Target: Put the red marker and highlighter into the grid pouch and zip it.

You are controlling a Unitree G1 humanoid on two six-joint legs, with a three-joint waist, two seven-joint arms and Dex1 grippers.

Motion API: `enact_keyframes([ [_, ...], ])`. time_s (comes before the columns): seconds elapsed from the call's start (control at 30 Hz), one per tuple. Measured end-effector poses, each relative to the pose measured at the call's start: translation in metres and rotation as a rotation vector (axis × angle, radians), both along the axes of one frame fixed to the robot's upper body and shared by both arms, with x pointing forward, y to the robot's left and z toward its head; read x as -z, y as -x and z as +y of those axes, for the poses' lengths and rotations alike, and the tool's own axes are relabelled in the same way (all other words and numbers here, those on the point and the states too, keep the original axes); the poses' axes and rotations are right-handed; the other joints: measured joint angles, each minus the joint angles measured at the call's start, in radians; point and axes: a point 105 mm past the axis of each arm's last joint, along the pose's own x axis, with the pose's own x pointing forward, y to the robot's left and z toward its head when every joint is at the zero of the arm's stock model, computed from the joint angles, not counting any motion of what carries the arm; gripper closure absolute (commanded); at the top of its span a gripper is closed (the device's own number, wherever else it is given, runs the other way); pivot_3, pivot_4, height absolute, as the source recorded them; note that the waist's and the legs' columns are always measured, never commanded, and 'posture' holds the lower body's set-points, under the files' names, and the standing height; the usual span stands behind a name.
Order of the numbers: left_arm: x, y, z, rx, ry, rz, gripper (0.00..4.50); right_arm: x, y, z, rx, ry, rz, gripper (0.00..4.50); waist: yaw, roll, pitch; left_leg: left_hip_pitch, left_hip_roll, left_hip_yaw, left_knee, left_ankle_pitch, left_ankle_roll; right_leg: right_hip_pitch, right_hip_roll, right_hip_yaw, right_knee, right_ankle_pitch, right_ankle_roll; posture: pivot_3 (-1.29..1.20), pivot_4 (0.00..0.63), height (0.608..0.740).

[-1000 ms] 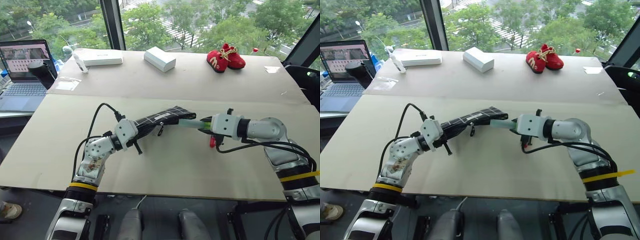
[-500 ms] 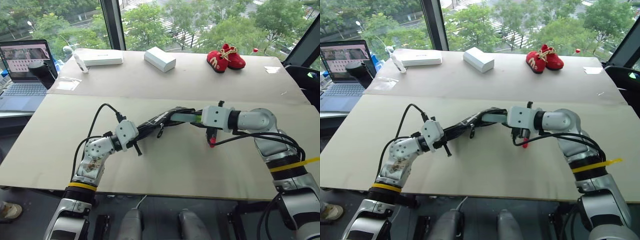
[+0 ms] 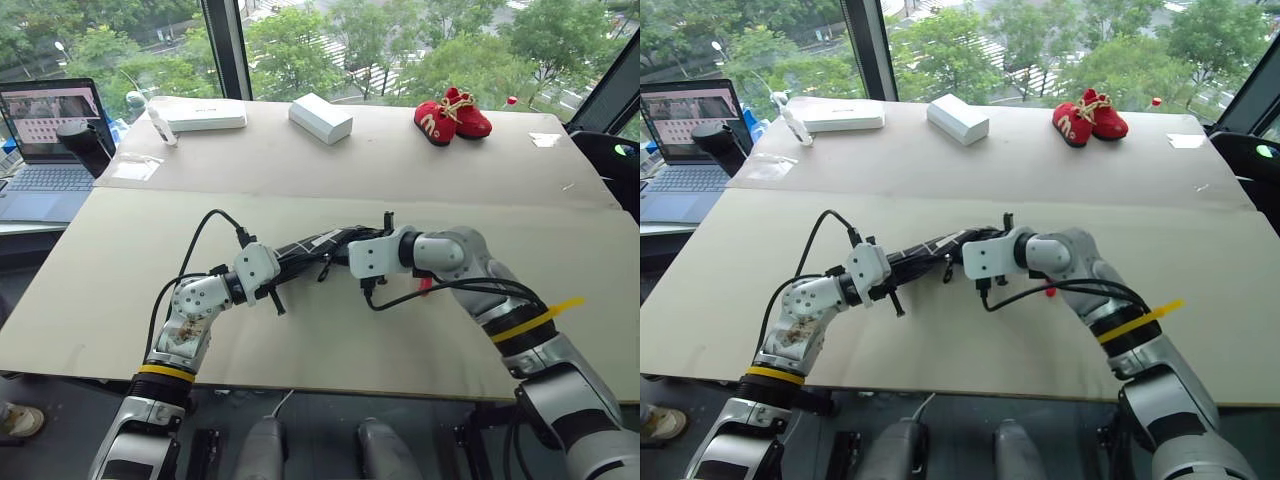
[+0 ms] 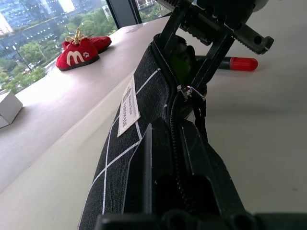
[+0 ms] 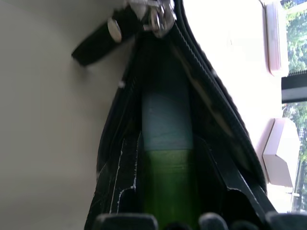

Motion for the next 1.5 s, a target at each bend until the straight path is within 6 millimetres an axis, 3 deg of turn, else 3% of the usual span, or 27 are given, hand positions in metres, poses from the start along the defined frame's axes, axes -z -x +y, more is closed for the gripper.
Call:
enact_keyframes([
  [0.17, 0.000, 0.001, -0.001, 0.007, 0.000, 0.002, 4.50, 0.003, 0.004, 0.006, -0.036, 0.011, -0.012, 3.45, 0.000, 0.000, 0.000, 0.000, 0.000, 0.000, 0.000, 0.000, 0.000, 0.000, 0.000, 0.000, 0.000, 0.000, 0.000, 0.00, 0.150, 0.729],
  [0.2, 0.001, 0.001, -0.001, 0.008, 0.000, 0.003, 4.50, 0.003, 0.004, 0.006, -0.038, 0.010, -0.012, 2.45, 0.000, 0.000, 0.000, 0.000, 0.000, 0.000, 0.000, 0.000, 0.000, 0.000, 0.000, 0.000, 0.000, 0.000, 0.000, 0.00, 0.150, 0.729],
  [0.33, 0.002, 0.001, -0.004, 0.014, 0.006, 0.008, 4.50, 0.003, 0.003, 0.003, -0.025, -0.010, -0.016, 1.18, -0.001, 0.000, 0.000, 0.000, 0.000, 0.000, 0.000, 0.000, 0.000, 0.000, 0.000, 0.000, 0.000, 0.000, 0.000, 0.00, 0.150, 0.729],
  [0.47, -0.002, 0.000, -0.007, 0.017, 0.014, -0.008, 4.50, -0.006, -0.004, -0.006, 0.000, -0.070, -0.004, 1.18, -0.001, 0.000, 0.000, 0.000, 0.000, 0.000, 0.000, 0.000, 0.000, 0.000, 0.000, 0.000, 0.000, 0.000, 0.000, 0.00, 0.150, 0.729],
  [0.63, -0.003, -0.001, -0.005, 0.009, 0.016, -0.016, 4.50, -0.045, -0.009, -0.037, 0.045, -0.324, 0.043, 1.18, -0.001, 0.000, 0.000, 0.000, 0.000, 0.000, 0.000, 0.000, 0.000, 0.001, 0.000, 0.000, -0.001, 0.000, 0.000, 0.00, 0.150, 0.729],
  [0.7, -0.002, 0.000, -0.005, 0.007, 0.017, -0.015, 4.50, -0.054, 0.000, -0.056, 0.071, -0.533, 0.230, 1.18, 0.002, 0.000, 0.000, 0.001, 0.000, -0.002, 0.000, 0.000, 0.000, 0.003, 0.000, -0.001, 0.000, 0.000, 0.000, 0.00, 0.150, 0.729],
  [0.8, 0.003, 0.001, -0.001, -0.004, 0.011, -0.001, 4.50, -0.050, 0.015, -0.083, 0.128, -0.782, 0.574, 1.18, 0.004, 0.000, 0.000, 0.000, 0.000, -0.002, 0.000, 0.000, 0.000, 0.003, -0.001, 0.000, -0.001, 0.000, 0.000, 0.00, 0.150, 0.729],
  [0.93, 0.004, 0.001, -0.002, -0.002, 0.013, 0.002, 4.50, -0.069, 0.020, -0.096, 0.131, -1.016, 0.734, 1.18, -0.008, 0.000, 0.000, 0.002, 0.001, -0.002, 0.000, 0.000, 0.000, 0.002, 0.001, 0.000, 0.001, 0.000, 0.000, 0.00, 0.150, 0.729],
  [1.0, 0.004, 0.001, -0.003, -0.001, 0.013, 0.001, 4.50, -0.073, 0.019, -0.103, 0.167, -1.040, 0.742, 1.18, -0.009, 0.000, 0.000, 0.001, 0.001, -0.002, 0.000, 0.000, 0.000, 0.002, 0.001, 0.000, 0.001, 0.000, 0.000, 0.00, 0.150, 0.729],
  [1.1, 0.005, 0.002, -0.001, -0.005, 0.009, 0.003, 4.50, -0.053, 0.008, -0.124, 0.392, -0.936, 0.655, 1.18, -0.008, 0.000, 0.000, 0.001, 0.000, -0.001, 0.000, 0.000, 0.000, 0.002, 0.001, 0.000, -0.001, 0.000, 0.000, 0.00, 0.150, 0.729],
  [1.3, 0.007, 0.004, 0.000, -0.009, 0.009, 0.009, 4.50, 0.022, 0.001, -0.144, 0.800, -0.806, 0.649, 1.18, -0.006, 0.000, 0.000, -0.001, 0.000, -0.001, 0.000, 0.000, 0.000, 0.000, 0.001, 0.001, 0.000, 0.000, 0.000, 0.00, 0.150, 0.729],
  [1.5, 0.008, 0.005, 0.000, -0.010, 0.009, 0.008, 4.50, 0.037, 0.007, -0.131, 0.955, -0.828, 0.666, 1.18, -0.008, 0.000, 0.000, 0.000, 0.000, -0.001, 0.000, 0.000, 0.000, 0.000, 0.001, 0.001, 0.000, 0.000, 0.000, 0.00, 0.150, 0.729],
])
